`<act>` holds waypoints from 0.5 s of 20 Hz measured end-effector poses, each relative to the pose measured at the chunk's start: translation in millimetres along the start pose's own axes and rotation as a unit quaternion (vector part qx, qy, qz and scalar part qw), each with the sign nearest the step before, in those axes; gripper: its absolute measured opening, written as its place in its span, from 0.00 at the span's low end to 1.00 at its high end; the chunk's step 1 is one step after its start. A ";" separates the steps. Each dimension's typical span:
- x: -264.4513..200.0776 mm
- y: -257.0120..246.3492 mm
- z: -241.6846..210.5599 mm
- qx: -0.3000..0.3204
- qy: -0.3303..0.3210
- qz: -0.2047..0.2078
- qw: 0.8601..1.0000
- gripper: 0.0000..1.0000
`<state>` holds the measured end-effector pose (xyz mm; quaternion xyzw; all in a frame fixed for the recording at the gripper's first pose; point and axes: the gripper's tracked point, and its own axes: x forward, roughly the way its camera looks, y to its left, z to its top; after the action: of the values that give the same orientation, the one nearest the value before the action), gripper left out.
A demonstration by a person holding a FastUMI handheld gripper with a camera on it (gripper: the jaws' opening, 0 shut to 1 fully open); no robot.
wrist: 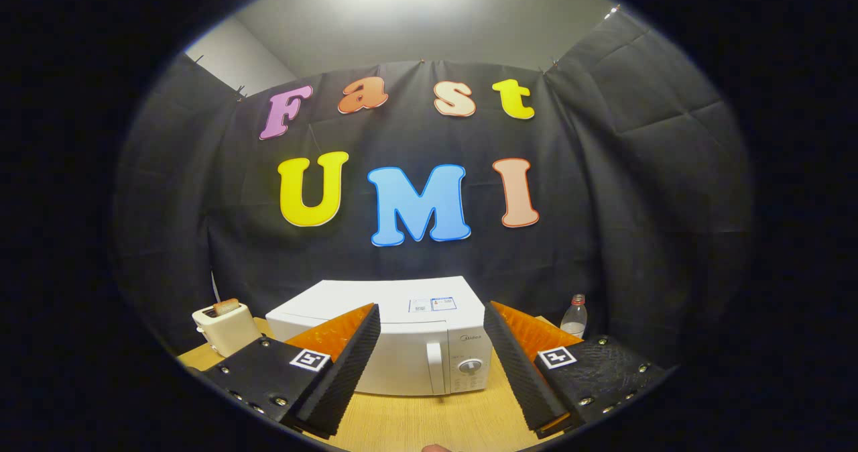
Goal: Open the microwave, put the food inside, and close the microwave door.
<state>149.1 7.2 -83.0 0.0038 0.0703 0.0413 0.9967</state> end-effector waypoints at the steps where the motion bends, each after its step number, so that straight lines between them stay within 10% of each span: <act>1: 8.7 -3.1 -9.0 -0.001 0.010 0.000 1.000 0.97; 10: 74.1 -16.3 -89.1 0.012 0.097 0.008 0.995 0.97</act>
<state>211.1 -2.7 -181.8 0.0121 0.1667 0.0490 0.9847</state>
